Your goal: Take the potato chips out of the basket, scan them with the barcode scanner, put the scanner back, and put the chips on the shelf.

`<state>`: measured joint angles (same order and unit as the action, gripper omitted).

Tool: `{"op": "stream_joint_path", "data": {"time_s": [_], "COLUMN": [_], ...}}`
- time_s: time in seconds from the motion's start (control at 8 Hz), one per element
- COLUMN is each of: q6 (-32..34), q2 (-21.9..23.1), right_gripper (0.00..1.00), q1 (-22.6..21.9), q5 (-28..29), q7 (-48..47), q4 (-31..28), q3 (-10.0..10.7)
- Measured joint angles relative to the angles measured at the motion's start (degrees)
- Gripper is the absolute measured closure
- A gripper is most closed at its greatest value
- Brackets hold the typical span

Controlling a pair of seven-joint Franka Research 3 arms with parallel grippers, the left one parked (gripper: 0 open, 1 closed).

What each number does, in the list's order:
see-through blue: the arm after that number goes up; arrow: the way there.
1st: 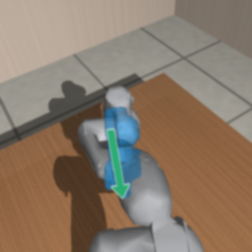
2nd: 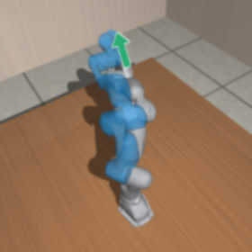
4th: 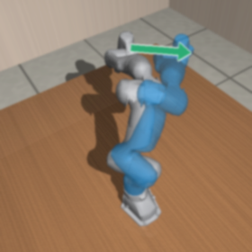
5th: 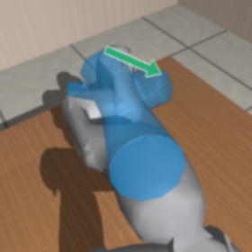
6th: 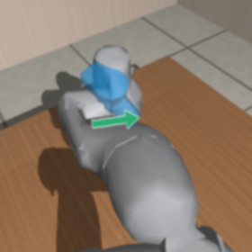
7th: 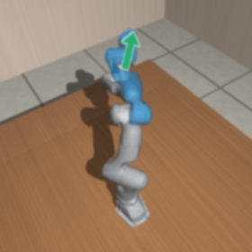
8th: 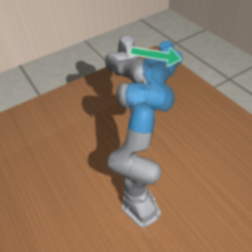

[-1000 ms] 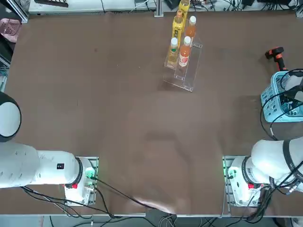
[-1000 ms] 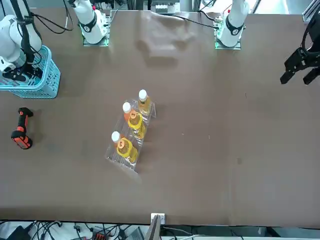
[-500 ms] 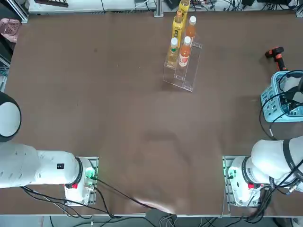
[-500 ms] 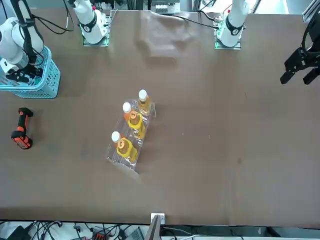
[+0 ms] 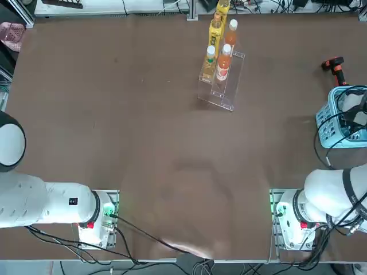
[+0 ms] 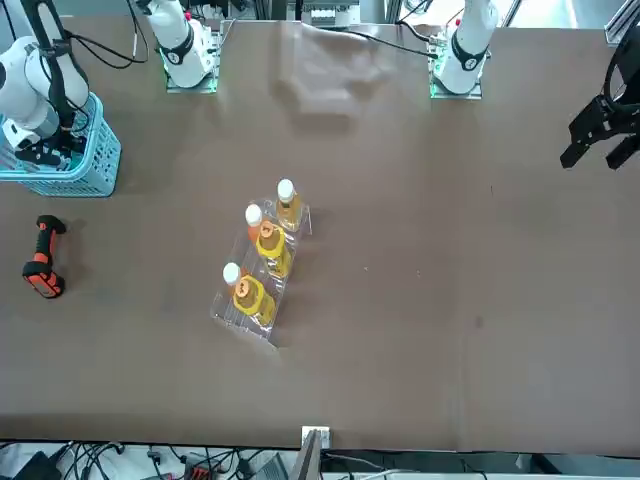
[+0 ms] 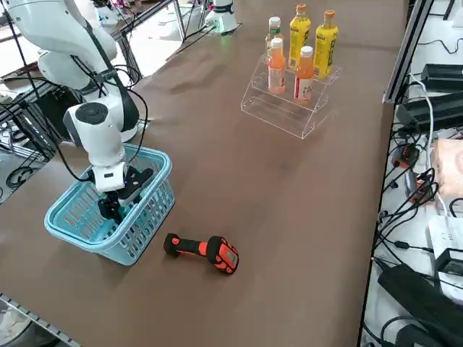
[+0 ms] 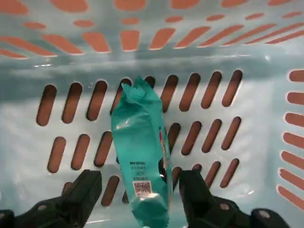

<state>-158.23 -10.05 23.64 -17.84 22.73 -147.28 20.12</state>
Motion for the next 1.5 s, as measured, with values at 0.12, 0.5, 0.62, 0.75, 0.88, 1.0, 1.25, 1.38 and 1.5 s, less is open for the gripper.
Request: {"op": "stream_joint_path", "data": {"time_s": [0.12, 0.5, 0.62, 0.75, 0.88, 1.0, 1.25, 1.38, 1.5], "q6": [-0.5, -1.3, -1.4, -1.5, -1.5, -1.5, -1.5, -1.5, -1.6], "q2": [-0.3, -1.2, -1.3, -1.4, -1.4, -1.4, -1.4, -1.4, -1.4], "right_gripper": [0.00, 0.03, 0.04, 0.05, 0.10, 0.18, 0.28, 0.32, 0.39], "q1": [0.0, 0.0, 0.0, 0.0, 0.0, 0.0, 0.1, 0.1, 0.1], "q5": [0.0, 0.0, 0.0, 0.0, 0.0, 0.0, 0.0, 0.0, 0.0], "q7": [0.2, 0.5, 0.5, 0.6, 0.6, 0.7, 0.8, 0.8, 0.9], "q4": [0.0, 0.0, 0.0, 0.0, 0.0, 0.0, 0.0, 0.0, 0.1], "q3": [0.0, 0.0, 0.0, 0.0, 0.0, 0.0, 0.0, 0.0, 0.0]}}
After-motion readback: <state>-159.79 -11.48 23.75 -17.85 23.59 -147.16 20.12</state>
